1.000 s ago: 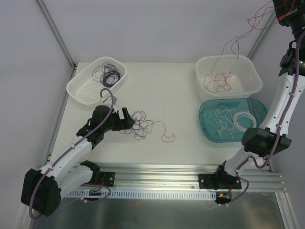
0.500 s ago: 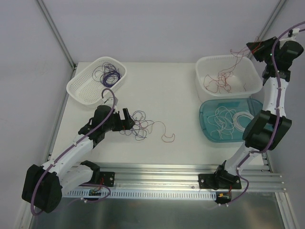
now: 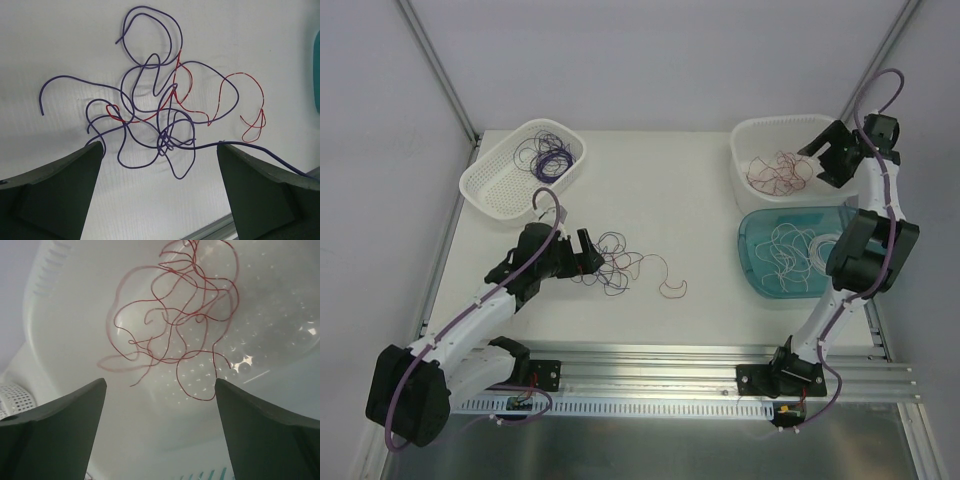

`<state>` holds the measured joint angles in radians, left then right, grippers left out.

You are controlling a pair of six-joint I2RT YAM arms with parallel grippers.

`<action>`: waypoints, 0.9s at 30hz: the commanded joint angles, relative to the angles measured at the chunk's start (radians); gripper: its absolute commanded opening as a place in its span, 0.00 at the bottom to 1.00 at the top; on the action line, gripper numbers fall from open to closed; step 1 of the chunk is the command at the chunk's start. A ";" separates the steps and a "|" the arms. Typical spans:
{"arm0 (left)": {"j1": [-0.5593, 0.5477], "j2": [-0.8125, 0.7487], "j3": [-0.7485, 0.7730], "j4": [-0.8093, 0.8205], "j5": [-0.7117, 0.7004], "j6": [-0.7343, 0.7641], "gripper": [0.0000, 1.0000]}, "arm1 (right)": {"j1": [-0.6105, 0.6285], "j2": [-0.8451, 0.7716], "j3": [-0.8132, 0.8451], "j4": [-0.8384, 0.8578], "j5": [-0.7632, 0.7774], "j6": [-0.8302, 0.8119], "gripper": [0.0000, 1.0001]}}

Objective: Untangle the cables

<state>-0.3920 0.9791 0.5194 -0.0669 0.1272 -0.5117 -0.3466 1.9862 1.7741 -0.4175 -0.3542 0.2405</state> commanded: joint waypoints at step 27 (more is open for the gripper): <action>0.001 0.029 0.100 -0.097 -0.006 0.022 0.99 | 0.783 -0.523 -0.579 -0.038 -0.055 -0.325 0.97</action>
<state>-0.3920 0.9981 0.5827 -0.1501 0.1184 -0.5083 0.3565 1.4136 1.2366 -0.5068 -0.3626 -0.0364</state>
